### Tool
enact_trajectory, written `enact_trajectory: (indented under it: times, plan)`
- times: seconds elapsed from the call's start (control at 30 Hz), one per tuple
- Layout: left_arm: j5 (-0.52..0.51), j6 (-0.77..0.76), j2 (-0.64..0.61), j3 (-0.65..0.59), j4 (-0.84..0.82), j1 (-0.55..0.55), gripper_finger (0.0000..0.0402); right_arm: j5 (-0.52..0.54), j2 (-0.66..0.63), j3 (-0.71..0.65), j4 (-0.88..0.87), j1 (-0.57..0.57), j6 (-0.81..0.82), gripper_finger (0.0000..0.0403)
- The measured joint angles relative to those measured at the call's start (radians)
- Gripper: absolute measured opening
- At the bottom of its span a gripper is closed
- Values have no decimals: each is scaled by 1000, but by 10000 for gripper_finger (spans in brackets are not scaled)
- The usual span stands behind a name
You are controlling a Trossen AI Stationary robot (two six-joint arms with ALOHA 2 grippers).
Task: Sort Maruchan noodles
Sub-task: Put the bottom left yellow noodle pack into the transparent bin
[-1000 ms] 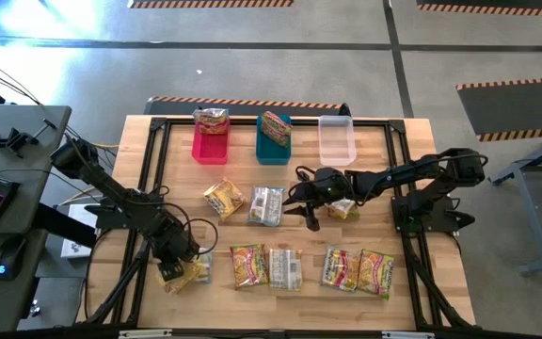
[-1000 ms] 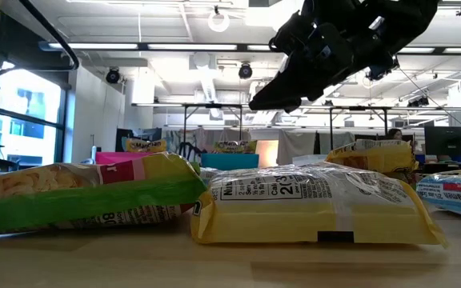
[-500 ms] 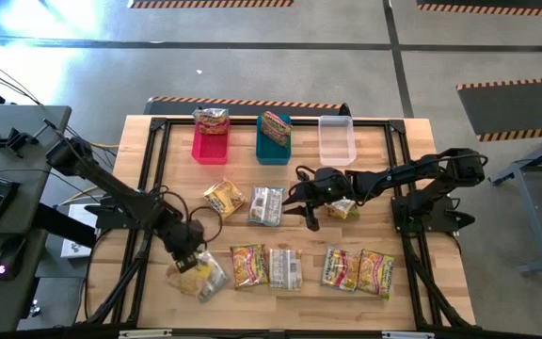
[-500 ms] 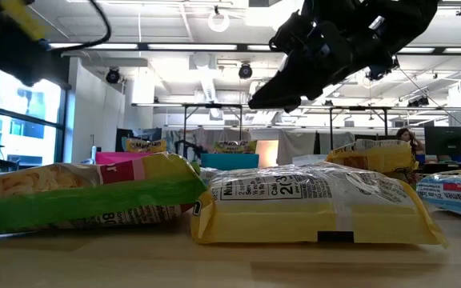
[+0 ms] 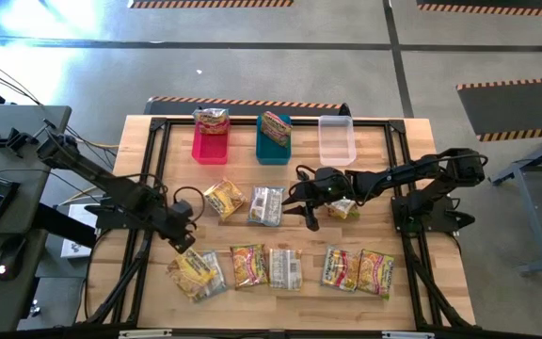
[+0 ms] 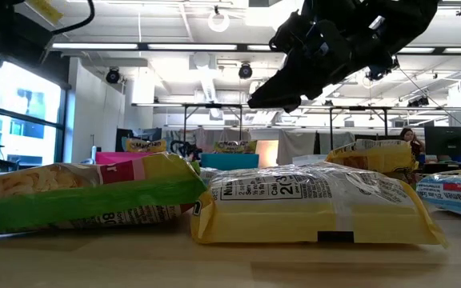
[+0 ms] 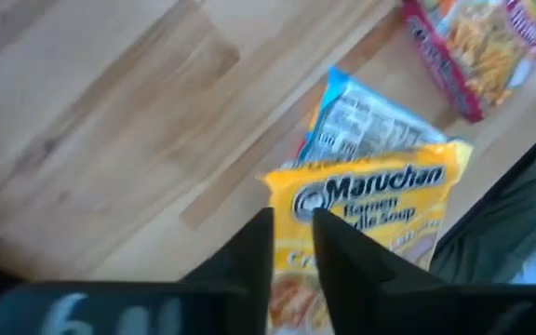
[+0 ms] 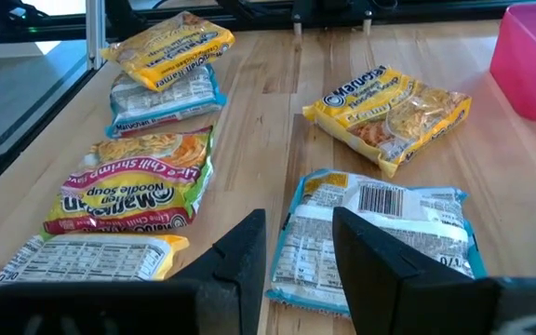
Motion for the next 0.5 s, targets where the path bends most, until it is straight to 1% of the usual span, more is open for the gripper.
enact_trajectory:
  times: [0.1, 0.2, 0.27, 0.37, 0.5]
  plan:
    - [48, -25, -8, -34, 23, 0, 118, 0, 0, 0, -7, 0, 0, 110]
    - [116, -34, -7, -95, 83, 0, 160, 0, 0, 0, -14, 0, -1, 110]
    - [127, -39, -16, -136, 123, 0, 183, 0, 0, 0, -15, 0, -1, 110]
    - [128, -40, -46, -187, 225, 0, 205, 0, 0, 0, -16, 0, -1, 110]
    - [128, -58, -90, -261, 355, 0, 213, 0, 0, 0, -19, 0, -2, 110]
